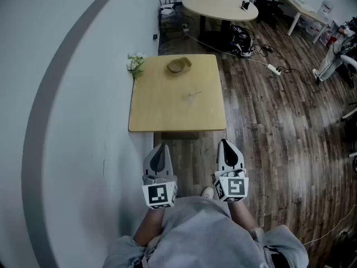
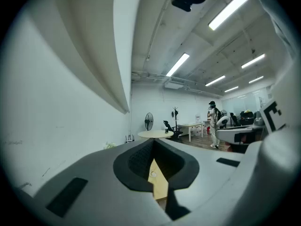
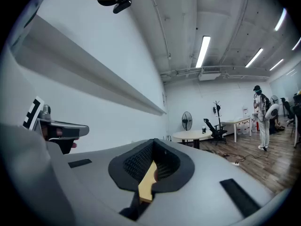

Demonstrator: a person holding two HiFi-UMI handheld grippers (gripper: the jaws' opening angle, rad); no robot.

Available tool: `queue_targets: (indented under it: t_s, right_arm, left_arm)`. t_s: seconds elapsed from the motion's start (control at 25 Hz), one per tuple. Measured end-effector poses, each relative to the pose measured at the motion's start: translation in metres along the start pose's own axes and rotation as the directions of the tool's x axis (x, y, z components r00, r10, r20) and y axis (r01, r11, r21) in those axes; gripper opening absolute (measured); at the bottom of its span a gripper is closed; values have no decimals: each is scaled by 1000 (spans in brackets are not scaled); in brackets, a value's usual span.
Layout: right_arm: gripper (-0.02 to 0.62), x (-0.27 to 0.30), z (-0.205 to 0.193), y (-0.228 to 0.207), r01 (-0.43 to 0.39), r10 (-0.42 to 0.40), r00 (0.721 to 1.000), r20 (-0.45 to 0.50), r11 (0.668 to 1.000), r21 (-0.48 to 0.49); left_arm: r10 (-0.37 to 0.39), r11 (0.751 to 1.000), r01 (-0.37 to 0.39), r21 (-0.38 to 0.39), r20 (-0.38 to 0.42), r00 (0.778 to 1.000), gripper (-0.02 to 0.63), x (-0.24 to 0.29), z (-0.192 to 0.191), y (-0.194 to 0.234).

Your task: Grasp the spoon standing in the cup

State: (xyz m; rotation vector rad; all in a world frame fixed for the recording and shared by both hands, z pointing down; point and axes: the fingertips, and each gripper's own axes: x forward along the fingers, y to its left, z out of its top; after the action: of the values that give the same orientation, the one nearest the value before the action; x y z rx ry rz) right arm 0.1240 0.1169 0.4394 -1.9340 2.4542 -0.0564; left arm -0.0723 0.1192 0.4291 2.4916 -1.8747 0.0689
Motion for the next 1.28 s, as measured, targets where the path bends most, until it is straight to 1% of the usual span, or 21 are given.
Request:
queue_targets:
  t_s: [0.16,0.44,0.64,0.92,1.28]
  right_arm:
    - [-2,-4,-8,-15,-7,7,1000,-20,1000,2]
    - [-2,-7,-18,-38,-42,42,998,-42,999,8]
    - [-2,0,-25,-41,-72,76,995,-59,995,62]
    - [-2,40,-26,-46,-68,70,996,-56,997,49]
    - [-2,127,-20,-43,-18,20,999,-49,999,45]
  left_arm:
    - [2,1000,-2,5,-3,1000,2,3,2,-19]
    - [40,999,-41,-12,-33,999,2,0,-11,-41]
    - [51,999,-52,-15,-57,997,2,6,-17,-46]
    - [38,999,-39,-24,-50,998,2,50,-20,-30]
    - [-22,1000,22,-19,4,1000,2,139,-2,18]
